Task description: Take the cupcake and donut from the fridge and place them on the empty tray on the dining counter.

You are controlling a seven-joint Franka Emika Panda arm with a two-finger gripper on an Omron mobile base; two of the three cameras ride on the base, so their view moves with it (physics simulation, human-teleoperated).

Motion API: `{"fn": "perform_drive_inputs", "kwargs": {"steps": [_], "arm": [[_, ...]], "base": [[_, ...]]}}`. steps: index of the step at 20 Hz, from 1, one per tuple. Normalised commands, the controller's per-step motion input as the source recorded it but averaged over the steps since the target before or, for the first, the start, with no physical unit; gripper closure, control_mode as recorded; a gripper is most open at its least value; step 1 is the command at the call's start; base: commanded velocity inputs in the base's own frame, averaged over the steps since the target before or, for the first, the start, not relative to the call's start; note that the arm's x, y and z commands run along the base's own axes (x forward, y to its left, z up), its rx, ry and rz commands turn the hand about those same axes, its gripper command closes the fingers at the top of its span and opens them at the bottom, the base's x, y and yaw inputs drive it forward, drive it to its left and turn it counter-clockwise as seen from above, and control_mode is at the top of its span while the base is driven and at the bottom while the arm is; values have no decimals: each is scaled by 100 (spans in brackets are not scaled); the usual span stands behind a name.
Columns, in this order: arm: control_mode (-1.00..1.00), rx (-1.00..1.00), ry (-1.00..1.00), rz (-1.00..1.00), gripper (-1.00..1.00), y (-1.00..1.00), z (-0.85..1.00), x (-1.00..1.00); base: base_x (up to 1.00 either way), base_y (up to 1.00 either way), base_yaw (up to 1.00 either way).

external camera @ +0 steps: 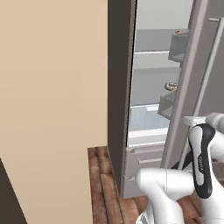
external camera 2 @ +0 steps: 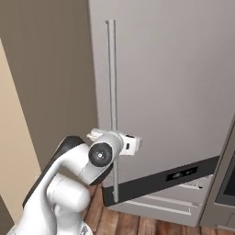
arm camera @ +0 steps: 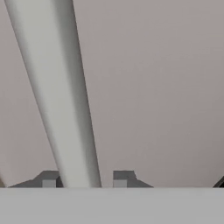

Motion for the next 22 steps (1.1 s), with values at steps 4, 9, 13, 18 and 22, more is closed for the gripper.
{"fn": "perform_drive_inputs", "kwargs": {"steps": [4,9,13,18,22], "arm": [[-100,0,1,0,100,-100,-18,-100],[-100,0,2,0,100,-100,-18,-100],[-100,0,3,0,100,-100,-8,-100],[-100,0,1,1,100,-74,0,-95],[-100,0,-12,3,-100,-9,0,-47]], "base": [[0,0,0],[0,0,0],[0,0,0],[0,0,0],[0,0,0]]}}
